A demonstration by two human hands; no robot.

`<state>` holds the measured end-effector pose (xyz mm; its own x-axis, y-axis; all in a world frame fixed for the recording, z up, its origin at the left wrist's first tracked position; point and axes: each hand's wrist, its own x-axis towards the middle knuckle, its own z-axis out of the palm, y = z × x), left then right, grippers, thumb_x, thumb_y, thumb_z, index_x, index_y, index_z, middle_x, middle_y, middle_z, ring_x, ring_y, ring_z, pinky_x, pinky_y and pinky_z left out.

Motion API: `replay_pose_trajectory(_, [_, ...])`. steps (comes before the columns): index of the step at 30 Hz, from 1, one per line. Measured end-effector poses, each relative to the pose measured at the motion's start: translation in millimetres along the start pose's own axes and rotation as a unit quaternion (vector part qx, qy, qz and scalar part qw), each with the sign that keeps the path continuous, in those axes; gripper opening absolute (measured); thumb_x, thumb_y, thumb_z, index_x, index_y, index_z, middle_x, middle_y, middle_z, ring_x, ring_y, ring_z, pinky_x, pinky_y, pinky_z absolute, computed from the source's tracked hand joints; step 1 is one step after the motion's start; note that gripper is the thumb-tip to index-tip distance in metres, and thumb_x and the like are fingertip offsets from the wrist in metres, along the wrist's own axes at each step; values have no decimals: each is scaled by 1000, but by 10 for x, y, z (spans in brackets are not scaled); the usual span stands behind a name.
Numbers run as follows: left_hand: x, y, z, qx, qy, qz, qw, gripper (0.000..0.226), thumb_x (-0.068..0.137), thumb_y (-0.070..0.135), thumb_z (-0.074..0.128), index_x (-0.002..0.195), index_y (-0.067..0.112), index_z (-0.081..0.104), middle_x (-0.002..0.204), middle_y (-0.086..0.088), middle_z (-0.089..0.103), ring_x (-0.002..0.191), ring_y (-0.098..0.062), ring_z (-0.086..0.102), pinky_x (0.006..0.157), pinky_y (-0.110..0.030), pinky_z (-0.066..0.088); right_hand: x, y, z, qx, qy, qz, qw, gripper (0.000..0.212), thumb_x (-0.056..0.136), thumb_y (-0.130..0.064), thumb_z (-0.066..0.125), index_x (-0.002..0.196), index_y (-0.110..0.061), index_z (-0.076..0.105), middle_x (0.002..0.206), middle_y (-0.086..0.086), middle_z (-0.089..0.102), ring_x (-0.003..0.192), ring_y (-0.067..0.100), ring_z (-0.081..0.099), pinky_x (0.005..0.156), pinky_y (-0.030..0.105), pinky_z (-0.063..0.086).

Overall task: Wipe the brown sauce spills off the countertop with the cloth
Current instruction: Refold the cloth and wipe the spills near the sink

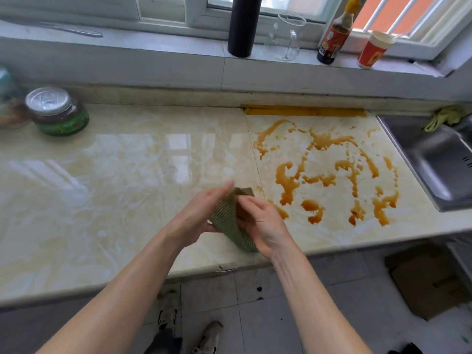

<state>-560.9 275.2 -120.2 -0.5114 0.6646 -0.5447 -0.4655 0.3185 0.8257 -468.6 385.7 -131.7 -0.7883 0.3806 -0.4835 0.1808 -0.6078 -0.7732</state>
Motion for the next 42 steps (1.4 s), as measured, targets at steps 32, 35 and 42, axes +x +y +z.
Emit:
replay_pose_trajectory(32, [-58, 402, -752, -74, 174, 87, 978, 23, 95, 8, 47, 106, 17, 66, 97, -2, 69, 82, -16, 65, 60, -29, 51, 498, -350, -152, 44, 156, 3, 987, 17, 94, -7, 56, 107, -16, 63, 95, 6, 69, 81, 18, 64, 72, 37, 52])
replay_pose_trajectory(35, [19, 248, -706, -105, 150, 59, 981, 26, 96, 7, 45, 109, 16, 66, 100, -3, 69, 87, -18, 65, 67, -32, 54, 461, -479, -104, 50, 170, -34, 984, 18, 96, -4, 54, 107, -17, 60, 93, 6, 69, 76, 19, 66, 66, 37, 56])
replay_pose_trajectory(42, [228, 18, -757, -54, 210, -33, 976, 25, 94, 28, 54, 113, 12, 54, 110, -4, 58, 97, -18, 58, 80, -39, 55, 386, -815, 441, 115, 32, -74, 990, 30, 96, -8, 53, 125, -11, 58, 112, 16, 65, 86, 24, 66, 67, 36, 59])
